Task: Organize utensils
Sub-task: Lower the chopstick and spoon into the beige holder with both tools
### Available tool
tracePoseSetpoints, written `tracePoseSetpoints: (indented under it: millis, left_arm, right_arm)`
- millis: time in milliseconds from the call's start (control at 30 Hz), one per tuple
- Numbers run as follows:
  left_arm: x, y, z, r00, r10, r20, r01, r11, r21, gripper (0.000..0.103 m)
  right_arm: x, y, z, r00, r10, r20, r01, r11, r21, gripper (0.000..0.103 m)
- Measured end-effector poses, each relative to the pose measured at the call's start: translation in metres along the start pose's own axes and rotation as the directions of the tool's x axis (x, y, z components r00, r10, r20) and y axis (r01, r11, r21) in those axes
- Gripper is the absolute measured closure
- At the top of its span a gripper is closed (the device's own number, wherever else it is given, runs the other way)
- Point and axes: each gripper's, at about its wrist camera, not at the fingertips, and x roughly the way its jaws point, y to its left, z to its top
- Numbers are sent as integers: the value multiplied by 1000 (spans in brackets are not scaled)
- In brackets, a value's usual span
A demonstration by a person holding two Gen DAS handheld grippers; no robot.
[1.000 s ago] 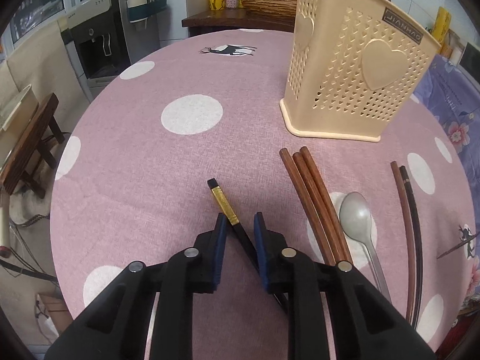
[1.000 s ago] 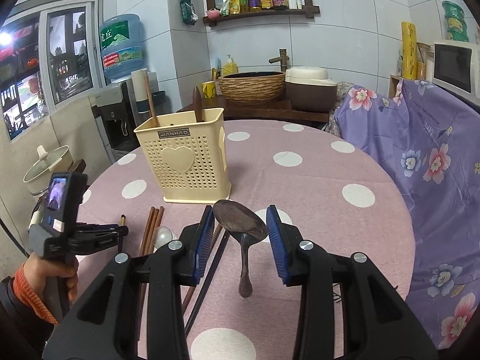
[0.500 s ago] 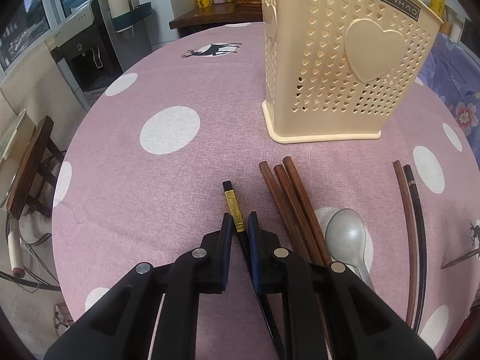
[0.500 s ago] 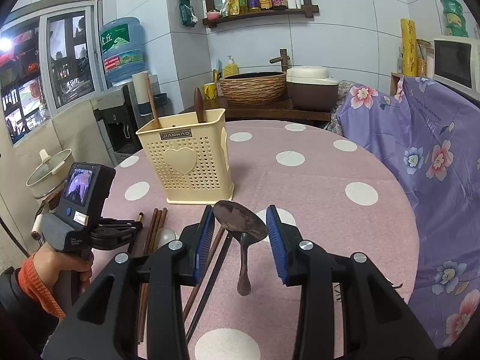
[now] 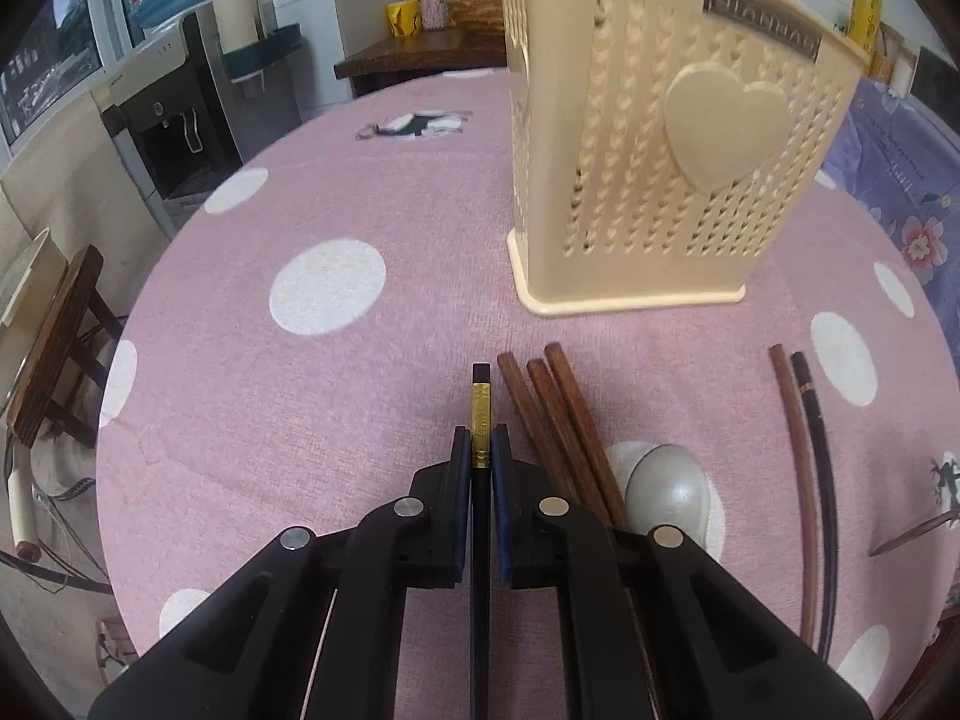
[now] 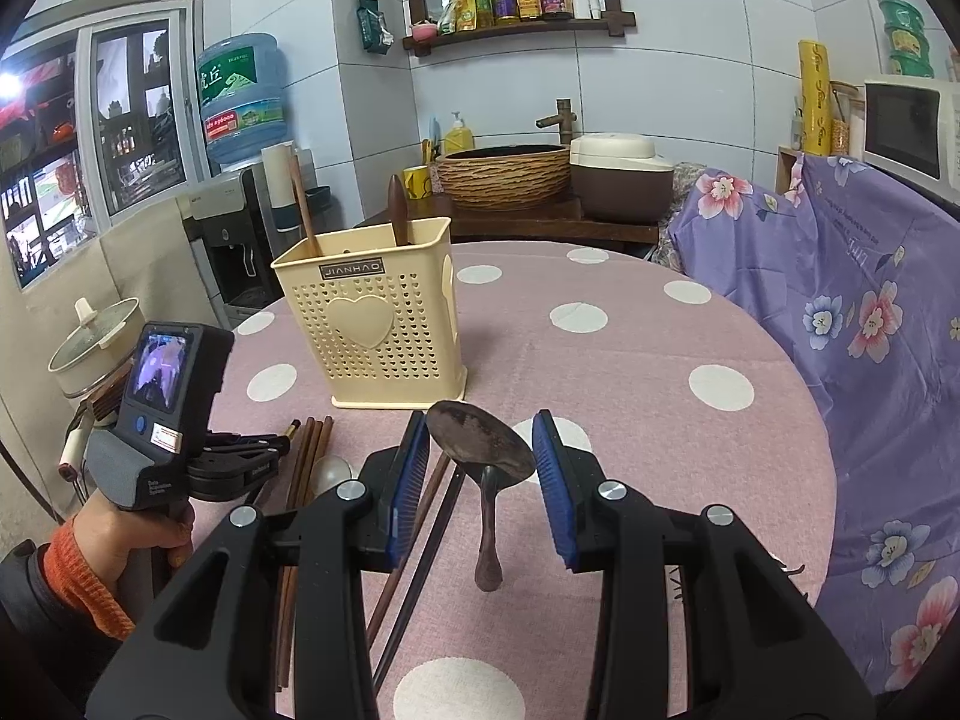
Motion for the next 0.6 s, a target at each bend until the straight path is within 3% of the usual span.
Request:
tracePoseSetpoints:
  millis: [100,200,300,400,467,600]
  left_arm:
    - [-27,6,5,996,-56,72,57,998,-15,95]
    - [-67,17,11,978,-114,173,121,992,-29,95]
    - [-111,27,15,949,-149,279,164,986,-31,95]
    - [-146,36,17,915,-144,377,162,987,-18,95]
    - [-157,40,19,901,-141,409,162,987,-16,95]
    - [-155,45,24,897,-140,419,164,986,-21,95]
  right_arm:
    - [0,-2,-1,1000,9,2,-9,1000,5,67]
    - [1,-8,0,1000,21,-2,-21,1000,22,67]
    - [1,-10,1,1000,29,-6,-29,999,34,67]
    - [1,-8,2,1000,27,-6,-27,999,29,67]
    - [2,-6,4,1000,26,-3,-26,999,23,67]
    - [2,-3,5,1000,28,-3,-28,999,16,67]
